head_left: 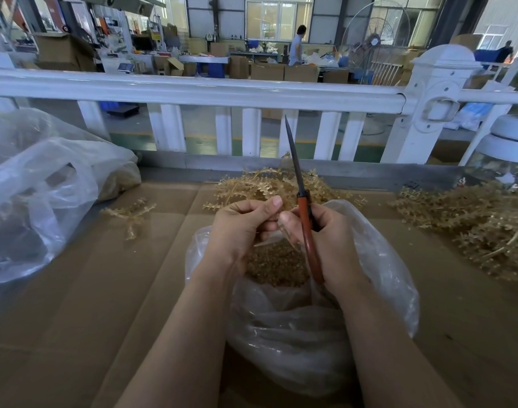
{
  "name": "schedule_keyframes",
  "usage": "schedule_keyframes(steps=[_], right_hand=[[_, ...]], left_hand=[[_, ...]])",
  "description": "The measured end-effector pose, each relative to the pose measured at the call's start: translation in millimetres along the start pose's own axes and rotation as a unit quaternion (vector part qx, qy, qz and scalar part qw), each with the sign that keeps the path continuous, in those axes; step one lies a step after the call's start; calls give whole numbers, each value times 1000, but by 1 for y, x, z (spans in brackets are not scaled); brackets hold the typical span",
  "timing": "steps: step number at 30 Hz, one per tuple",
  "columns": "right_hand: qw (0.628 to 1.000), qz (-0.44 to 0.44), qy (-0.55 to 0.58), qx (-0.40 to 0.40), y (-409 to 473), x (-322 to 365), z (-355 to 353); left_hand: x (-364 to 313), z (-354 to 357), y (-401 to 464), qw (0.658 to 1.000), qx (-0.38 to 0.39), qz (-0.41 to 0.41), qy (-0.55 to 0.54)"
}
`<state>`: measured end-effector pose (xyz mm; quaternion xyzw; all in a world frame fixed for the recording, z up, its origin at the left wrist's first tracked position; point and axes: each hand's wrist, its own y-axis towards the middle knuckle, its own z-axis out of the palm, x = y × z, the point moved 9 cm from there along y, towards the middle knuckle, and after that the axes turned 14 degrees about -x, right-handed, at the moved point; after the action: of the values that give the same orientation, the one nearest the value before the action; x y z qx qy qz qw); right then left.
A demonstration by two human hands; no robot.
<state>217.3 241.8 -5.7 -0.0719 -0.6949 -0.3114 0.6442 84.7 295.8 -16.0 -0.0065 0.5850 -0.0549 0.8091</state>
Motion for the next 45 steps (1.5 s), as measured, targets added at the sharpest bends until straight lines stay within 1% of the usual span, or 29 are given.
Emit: schedule_keyframes(steps=[3,5,10,12,14,17,21,27,29,32,35,39,45], right_hand=[[1000,-15,-14,14,-2,3,3],[1000,-14,-15,11,-1,3,2],[1000,-7,-19,-17,1,1,-3],[999,-15,-24,-23,1,2,-4],[999,-12,-16,-29,1,1,-5],[998,-14,-12,-56,3,2,-10],[994,-37,-53,-89,5,4,-19],[993,-57,-50,-92,6,8,-21],[992,-63,-62,-92,6,8,-21],[989,-69,-96,-93,5,7,-20],[983,-74,-150,-69,5,2,-16],[958,-108,-264,-31,3,1,-8],[931,-159,-327,-6,-2,4,-1]], left_hand=[[-5,3,-1,999,2,32,-11],[-5,5,-2,999,16,34,-8],[2,9,-4,996,65,-29,-47],[1,8,-4,995,66,-38,-71],[-2,5,-3,994,48,-30,-96],[-13,-2,0,992,3,14,-128],[-24,-12,0,984,-39,58,-166],[-42,-24,-2,965,-76,122,-220],[-40,-27,0,967,-88,120,-207],[-23,-30,5,977,-118,75,-163],[-11,-32,9,979,-136,46,-146],[-15,-30,11,982,-121,66,-132],[-25,-26,8,984,-104,125,-78]])
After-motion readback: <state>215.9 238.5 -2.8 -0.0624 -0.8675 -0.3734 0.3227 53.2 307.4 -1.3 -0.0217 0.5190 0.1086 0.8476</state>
